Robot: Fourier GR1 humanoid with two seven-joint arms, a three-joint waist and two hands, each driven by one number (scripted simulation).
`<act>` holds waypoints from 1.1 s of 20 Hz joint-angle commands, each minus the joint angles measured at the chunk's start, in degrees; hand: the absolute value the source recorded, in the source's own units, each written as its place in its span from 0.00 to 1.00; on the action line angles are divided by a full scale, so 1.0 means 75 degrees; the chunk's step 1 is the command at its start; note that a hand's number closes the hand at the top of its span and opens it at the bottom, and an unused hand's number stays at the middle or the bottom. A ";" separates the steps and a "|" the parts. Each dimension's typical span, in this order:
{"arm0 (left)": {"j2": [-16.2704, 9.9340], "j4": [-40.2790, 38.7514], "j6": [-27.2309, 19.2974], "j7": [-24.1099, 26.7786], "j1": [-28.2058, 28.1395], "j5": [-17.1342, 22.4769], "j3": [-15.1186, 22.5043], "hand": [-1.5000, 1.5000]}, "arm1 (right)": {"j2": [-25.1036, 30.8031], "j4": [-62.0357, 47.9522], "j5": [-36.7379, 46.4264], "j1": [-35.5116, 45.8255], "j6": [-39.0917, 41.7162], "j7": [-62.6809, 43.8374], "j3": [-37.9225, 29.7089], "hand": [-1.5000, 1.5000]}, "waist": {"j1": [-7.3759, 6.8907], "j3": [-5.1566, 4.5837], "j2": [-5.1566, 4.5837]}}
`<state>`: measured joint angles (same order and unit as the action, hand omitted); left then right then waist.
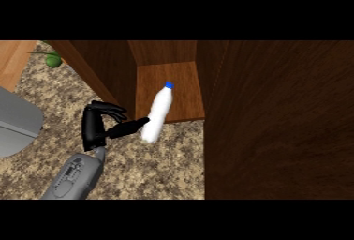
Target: Pick up the bottled water, place it into the cabinet and close the cabinet
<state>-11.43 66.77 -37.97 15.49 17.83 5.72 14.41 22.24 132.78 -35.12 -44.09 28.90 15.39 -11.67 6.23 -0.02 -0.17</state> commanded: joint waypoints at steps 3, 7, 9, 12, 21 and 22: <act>0.1038 -0.0005 0.0510 -0.0103 0.1819 0.0376 0.0205 0.00 | -0.0054 0.0607 -0.0079 -0.0082 -0.0284 -0.0202 0.0007 0.00 | 0.0198 -0.0041 -0.0078; 0.1146 0.0202 0.0500 -0.0049 0.1837 0.0449 0.0212 0.00 | 0.0125 0.0500 -0.0183 0.0041 -0.0379 -0.0321 -0.0106 0.00 | 0.0123 -0.0038 -0.0079; 0.1245 0.0445 0.0508 -0.0013 0.1607 0.0416 0.0420 0.00 | 0.0066 0.0683 -0.0302 0.0039 -0.0519 -0.0359 -0.0085 0.00 | -0.0008 -0.0034 -0.0030; 0.1472 0.0592 0.0636 -0.0024 0.1378 0.0707 0.0524 0.00 | 0.0182 0.0414 -0.0208 0.0019 -0.0411 -0.0358 -0.0158 0.00 | -0.0086 -0.0027 -0.0017; 0.1496 0.1145 0.1125 0.0115 0.0694 0.1217 0.1234 0.00 | 0.0005 0.0767 -0.0273 -0.0137 -0.0802 -0.0506 -0.0218 0.00 | -0.0455 -0.0016 0.0037; 0.1502 0.1182 0.1354 0.0477 0.0446 0.1525 0.1248 0.00 | -0.0089 0.1251 -0.0183 -0.0308 -0.0999 -0.0703 -0.0095 0.00 | -0.0511 -0.0025 0.0030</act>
<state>-2.65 73.48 -31.16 16.61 18.81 13.79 20.33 22.84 133.40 -35.57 -43.68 24.38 13.35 -12.36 3.02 -0.27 -0.03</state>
